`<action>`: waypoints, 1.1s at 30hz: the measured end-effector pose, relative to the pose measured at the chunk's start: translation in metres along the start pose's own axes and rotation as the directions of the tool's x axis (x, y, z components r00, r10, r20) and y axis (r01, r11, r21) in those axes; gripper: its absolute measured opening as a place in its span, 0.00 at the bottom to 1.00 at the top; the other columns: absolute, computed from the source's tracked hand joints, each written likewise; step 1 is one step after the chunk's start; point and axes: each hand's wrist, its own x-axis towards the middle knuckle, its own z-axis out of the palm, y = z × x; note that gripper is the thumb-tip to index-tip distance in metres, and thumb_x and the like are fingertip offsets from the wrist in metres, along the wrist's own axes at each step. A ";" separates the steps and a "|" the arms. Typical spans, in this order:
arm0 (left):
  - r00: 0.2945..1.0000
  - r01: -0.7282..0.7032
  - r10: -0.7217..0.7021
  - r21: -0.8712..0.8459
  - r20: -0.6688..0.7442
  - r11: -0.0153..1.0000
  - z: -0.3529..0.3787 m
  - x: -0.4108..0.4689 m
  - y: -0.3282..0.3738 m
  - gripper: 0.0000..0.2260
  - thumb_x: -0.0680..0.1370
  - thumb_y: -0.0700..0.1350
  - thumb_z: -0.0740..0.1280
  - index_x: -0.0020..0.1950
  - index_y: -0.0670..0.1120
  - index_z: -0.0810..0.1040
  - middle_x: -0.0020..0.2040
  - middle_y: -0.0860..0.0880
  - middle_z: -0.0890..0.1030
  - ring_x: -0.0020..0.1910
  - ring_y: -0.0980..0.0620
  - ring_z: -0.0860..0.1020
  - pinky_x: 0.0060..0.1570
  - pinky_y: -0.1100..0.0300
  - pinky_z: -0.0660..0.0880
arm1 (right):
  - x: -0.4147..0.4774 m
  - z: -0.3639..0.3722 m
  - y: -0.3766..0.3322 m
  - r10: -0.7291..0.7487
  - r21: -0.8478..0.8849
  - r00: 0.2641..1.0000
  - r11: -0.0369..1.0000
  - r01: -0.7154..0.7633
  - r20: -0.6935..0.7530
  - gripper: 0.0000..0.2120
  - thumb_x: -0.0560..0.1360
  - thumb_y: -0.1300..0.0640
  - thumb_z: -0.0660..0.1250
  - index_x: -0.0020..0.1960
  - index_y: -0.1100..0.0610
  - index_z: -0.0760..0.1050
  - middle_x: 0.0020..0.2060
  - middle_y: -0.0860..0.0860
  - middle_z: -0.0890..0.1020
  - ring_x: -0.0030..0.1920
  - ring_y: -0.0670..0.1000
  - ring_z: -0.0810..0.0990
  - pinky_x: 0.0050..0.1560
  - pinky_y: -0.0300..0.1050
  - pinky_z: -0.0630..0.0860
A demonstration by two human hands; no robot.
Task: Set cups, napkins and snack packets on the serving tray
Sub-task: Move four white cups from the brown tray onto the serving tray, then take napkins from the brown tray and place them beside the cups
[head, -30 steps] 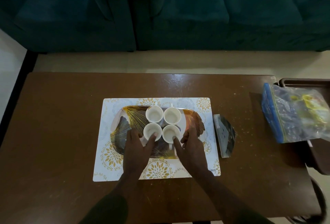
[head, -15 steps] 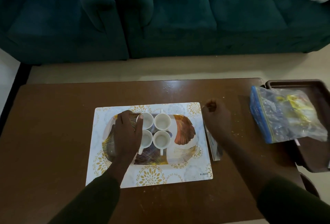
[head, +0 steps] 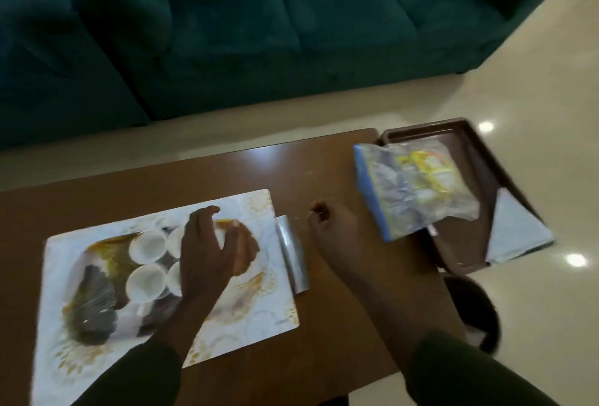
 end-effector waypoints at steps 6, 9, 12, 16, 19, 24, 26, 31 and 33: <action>0.992 -0.092 0.095 -0.043 0.079 0.995 0.046 0.006 0.072 0.21 0.78 0.59 0.58 0.62 0.44 0.71 0.58 0.43 0.77 0.54 0.42 0.78 0.51 0.54 0.73 | 0.021 -0.042 0.037 -0.002 0.069 0.999 0.998 0.000 0.033 0.07 0.72 0.52 0.62 0.46 0.50 0.77 0.42 0.47 0.82 0.44 0.48 0.80 0.45 0.44 0.76; 0.983 -0.108 0.123 -0.105 0.140 0.989 0.072 0.004 0.100 0.22 0.78 0.59 0.59 0.64 0.45 0.71 0.61 0.44 0.76 0.60 0.43 0.76 0.56 0.54 0.73 | 0.030 -0.062 0.054 0.000 0.109 1.000 0.994 0.001 -0.009 0.07 0.73 0.58 0.63 0.48 0.55 0.79 0.43 0.50 0.83 0.43 0.48 0.80 0.44 0.42 0.75; 0.968 -0.094 0.120 -0.123 0.221 0.988 0.096 0.001 0.126 0.25 0.75 0.61 0.57 0.67 0.47 0.68 0.66 0.45 0.73 0.63 0.43 0.75 0.61 0.46 0.73 | 0.037 -0.087 0.073 0.012 0.132 0.998 0.991 -0.004 -0.057 0.07 0.74 0.60 0.63 0.47 0.55 0.79 0.43 0.50 0.82 0.44 0.48 0.79 0.45 0.43 0.76; 0.951 -0.180 0.215 -0.166 0.223 0.970 0.131 -0.009 0.165 0.19 0.77 0.55 0.64 0.65 0.47 0.69 0.62 0.46 0.74 0.58 0.46 0.76 0.54 0.57 0.71 | 0.047 -0.127 0.114 0.077 0.178 0.994 0.982 -0.062 -0.081 0.06 0.75 0.59 0.63 0.49 0.54 0.77 0.42 0.48 0.80 0.40 0.47 0.78 0.43 0.44 0.75; 0.906 -0.252 0.306 -0.208 0.292 0.945 0.162 -0.021 0.195 0.16 0.78 0.53 0.63 0.63 0.50 0.68 0.58 0.53 0.72 0.53 0.51 0.75 0.46 0.63 0.71 | 0.057 -0.163 0.157 0.154 0.156 0.970 0.980 -0.126 -0.187 0.07 0.73 0.61 0.63 0.49 0.54 0.78 0.42 0.46 0.81 0.39 0.41 0.77 0.40 0.28 0.71; 0.835 -0.323 0.397 -0.245 0.381 0.914 0.223 -0.042 0.244 0.20 0.79 0.48 0.64 0.71 0.48 0.68 0.66 0.48 0.74 0.63 0.48 0.75 0.55 0.54 0.75 | 0.064 -0.220 0.234 0.423 0.272 0.855 0.897 -0.348 -0.299 0.09 0.72 0.57 0.64 0.52 0.52 0.76 0.47 0.47 0.81 0.48 0.50 0.80 0.48 0.47 0.77; 0.801 -0.310 0.413 -0.289 0.434 0.906 0.247 -0.053 0.262 0.21 0.79 0.49 0.64 0.72 0.50 0.67 0.68 0.49 0.73 0.65 0.49 0.74 0.57 0.52 0.75 | 0.066 -0.240 0.264 0.535 0.332 0.775 0.838 -0.434 -0.336 0.12 0.72 0.56 0.64 0.56 0.53 0.74 0.49 0.50 0.82 0.49 0.53 0.80 0.50 0.49 0.78; 0.669 -0.135 0.322 -0.317 0.670 0.939 0.313 -0.086 0.307 0.27 0.80 0.47 0.64 0.77 0.47 0.60 0.75 0.45 0.67 0.73 0.45 0.66 0.69 0.48 0.68 | 0.070 -0.269 0.327 0.666 0.403 0.644 0.744 -0.533 -0.378 0.13 0.74 0.54 0.66 0.57 0.55 0.72 0.54 0.54 0.80 0.51 0.54 0.78 0.52 0.49 0.76; 0.610 0.030 0.207 -0.283 0.765 0.959 0.340 -0.098 0.319 0.28 0.80 0.47 0.63 0.78 0.47 0.57 0.77 0.45 0.63 0.75 0.46 0.63 0.71 0.48 0.65 | 0.074 -0.274 0.345 0.674 0.378 0.642 0.737 -0.560 -0.365 0.20 0.73 0.51 0.67 0.62 0.57 0.71 0.58 0.55 0.79 0.55 0.55 0.77 0.53 0.48 0.74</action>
